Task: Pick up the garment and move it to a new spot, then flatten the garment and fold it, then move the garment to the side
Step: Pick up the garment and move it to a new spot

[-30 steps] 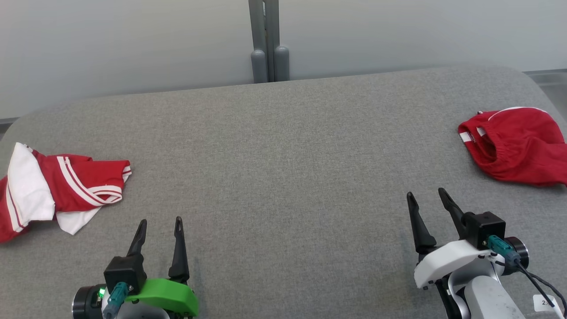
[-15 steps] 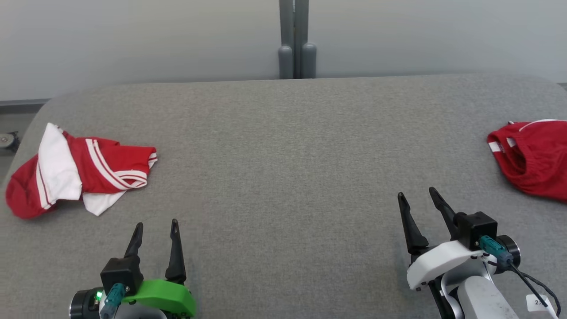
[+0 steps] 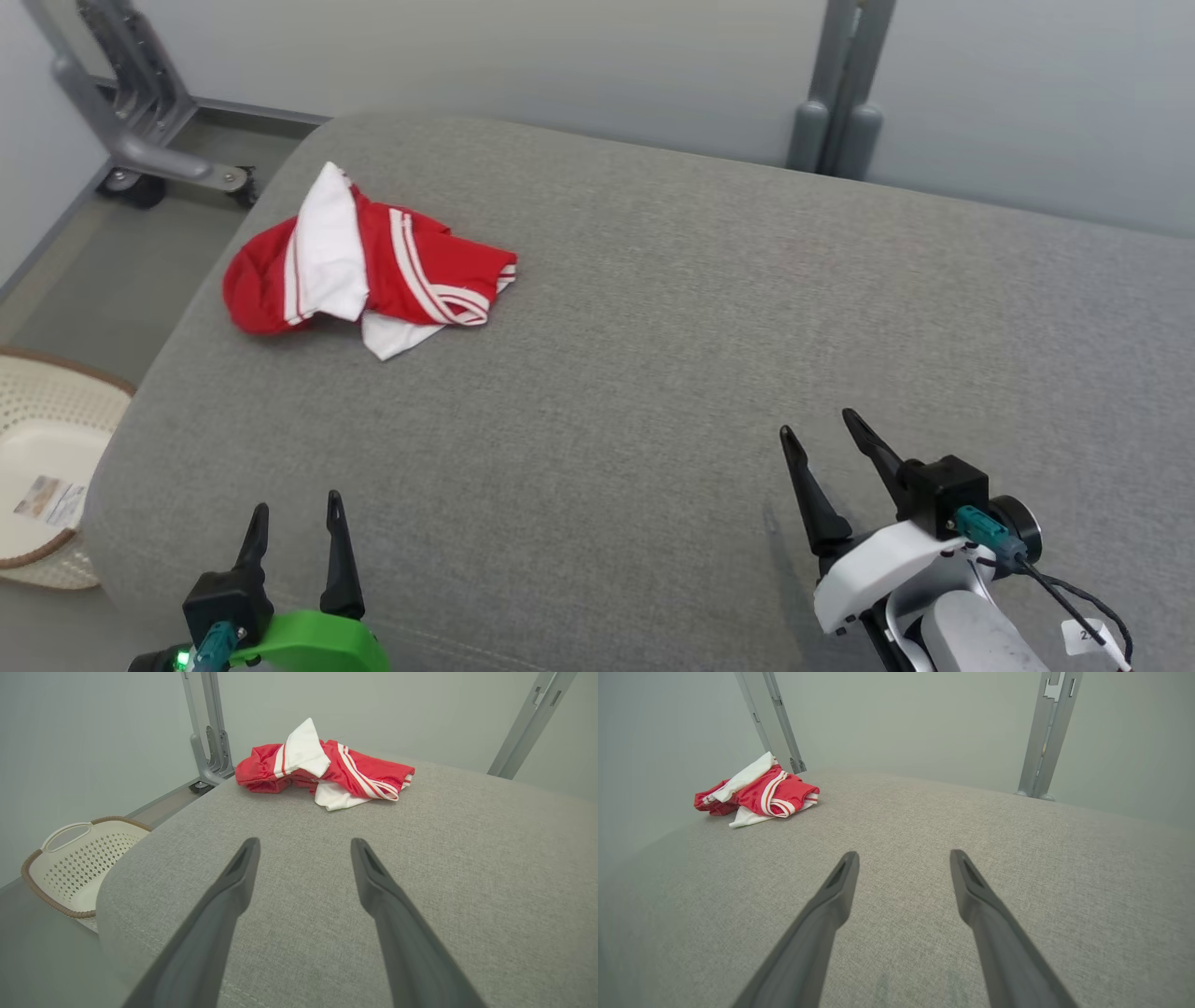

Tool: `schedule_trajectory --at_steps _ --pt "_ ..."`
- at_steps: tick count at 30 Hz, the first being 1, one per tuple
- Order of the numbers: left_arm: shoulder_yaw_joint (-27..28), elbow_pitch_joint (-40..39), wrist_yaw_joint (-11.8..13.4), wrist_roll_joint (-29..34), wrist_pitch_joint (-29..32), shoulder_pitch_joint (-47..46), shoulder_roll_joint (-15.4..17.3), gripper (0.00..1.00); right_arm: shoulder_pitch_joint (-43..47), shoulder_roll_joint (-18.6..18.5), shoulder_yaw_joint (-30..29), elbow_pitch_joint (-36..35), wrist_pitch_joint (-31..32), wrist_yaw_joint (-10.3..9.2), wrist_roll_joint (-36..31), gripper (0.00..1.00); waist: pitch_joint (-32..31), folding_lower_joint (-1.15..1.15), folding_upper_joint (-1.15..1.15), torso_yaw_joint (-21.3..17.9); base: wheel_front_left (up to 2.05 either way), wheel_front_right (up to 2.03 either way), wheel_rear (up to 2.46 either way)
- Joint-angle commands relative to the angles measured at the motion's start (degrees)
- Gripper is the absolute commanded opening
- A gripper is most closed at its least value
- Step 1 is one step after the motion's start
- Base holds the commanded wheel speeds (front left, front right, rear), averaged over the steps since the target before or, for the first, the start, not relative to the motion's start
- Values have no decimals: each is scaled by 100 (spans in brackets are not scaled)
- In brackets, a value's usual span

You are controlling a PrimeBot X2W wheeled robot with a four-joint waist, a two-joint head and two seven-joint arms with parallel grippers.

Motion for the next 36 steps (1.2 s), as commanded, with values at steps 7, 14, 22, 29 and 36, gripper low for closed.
schedule_trajectory --at_steps 7,14,22,29,36 --pt "207 -17 117 -154 -1 268 8 100 -172 -77 353 100 0 -8 78 100 142 0 0 1031 0 0 0" --pt "147 73 75 -329 -1 220 9 100 -200 -203 385 149 0 -7 142 100 222 0 0 1023 0 0 0" --pt "167 554 -381 -287 -1 -580 15 100 -356 -416 330 48 0 -8 35 100 693 0 0 545 0 0 0" --pt "528 1259 -748 -223 -1 -1886 232 100 -655 -665 328 -121 0 -8 -28 100 1261 0 0 0 0 0 0" --pt "474 2696 -921 -485 7 -3676 974 100 -1051 -978 375 -358 0 -8 -71 100 2036 0 0 -649 0 0 0"
